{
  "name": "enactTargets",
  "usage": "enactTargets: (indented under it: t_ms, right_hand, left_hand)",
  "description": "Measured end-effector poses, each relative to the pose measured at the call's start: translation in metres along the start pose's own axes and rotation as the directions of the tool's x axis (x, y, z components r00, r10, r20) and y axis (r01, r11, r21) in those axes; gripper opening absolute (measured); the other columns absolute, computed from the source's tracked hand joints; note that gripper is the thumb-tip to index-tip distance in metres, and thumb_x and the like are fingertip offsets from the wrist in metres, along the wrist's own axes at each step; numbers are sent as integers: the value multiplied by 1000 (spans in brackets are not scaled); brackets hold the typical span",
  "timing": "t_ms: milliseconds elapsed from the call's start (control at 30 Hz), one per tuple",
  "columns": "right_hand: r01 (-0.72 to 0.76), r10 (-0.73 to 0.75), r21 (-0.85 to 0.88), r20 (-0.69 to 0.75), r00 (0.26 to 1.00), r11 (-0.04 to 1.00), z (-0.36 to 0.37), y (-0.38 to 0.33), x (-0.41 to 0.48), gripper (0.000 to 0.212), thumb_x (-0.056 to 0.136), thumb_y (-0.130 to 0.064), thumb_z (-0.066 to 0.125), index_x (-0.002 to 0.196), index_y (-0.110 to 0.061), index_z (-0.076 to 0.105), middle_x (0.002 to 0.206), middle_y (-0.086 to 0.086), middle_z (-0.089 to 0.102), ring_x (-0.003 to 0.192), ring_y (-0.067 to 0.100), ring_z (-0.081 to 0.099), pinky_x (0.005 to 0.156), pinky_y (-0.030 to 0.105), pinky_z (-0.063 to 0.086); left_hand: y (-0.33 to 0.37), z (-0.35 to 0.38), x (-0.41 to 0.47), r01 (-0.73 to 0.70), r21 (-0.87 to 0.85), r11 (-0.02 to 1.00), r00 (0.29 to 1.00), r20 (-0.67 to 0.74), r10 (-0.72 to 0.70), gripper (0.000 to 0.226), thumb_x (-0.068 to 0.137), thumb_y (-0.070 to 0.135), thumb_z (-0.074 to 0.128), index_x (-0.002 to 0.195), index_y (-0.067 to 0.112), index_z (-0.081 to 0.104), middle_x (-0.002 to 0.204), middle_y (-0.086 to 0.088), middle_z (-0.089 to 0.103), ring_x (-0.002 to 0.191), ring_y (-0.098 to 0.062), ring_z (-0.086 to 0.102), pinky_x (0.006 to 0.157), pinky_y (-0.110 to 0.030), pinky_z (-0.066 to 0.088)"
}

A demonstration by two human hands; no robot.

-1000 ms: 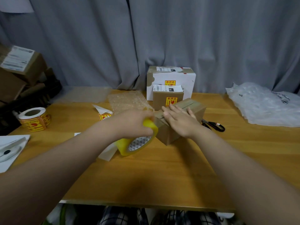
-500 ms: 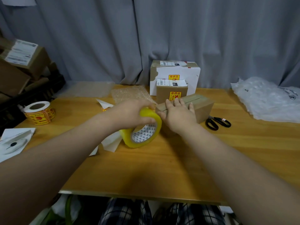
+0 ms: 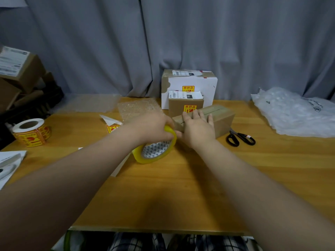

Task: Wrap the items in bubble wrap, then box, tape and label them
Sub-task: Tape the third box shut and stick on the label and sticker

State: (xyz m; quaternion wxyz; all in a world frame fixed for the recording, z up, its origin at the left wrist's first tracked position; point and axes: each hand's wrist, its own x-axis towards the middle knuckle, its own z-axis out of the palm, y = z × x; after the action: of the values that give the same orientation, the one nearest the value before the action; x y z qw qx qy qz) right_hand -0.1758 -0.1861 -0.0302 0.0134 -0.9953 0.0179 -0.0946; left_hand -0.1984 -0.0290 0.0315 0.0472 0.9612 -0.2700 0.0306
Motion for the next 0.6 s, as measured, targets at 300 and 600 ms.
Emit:
enactTargets:
  t_ms: [300, 600]
  right_hand:
    - [100, -23, 392, -195, 980, 915, 3, 15, 3, 53, 103, -41, 20, 146, -16, 37, 151, 11, 36, 143, 25, 26, 118, 40, 13]
    - [-565, 543, 170, 161, 824, 807, 16, 115, -30, 28, 98, -25, 45, 119, -9, 53, 122, 14, 50, 108, 31, 51, 87, 39, 45]
  left_hand:
    - [-2, 6, 7, 74, -6, 997, 996, -48, -75, 34, 85, 41, 57, 118, 33, 62, 115, 2, 62, 100, -16, 53, 67, -25, 36]
    - [2, 8, 16, 82, 3, 997, 996, 16, -82, 33, 83, 42, 57, 114, 32, 63, 84, 7, 52, 82, -15, 49, 59, -27, 37]
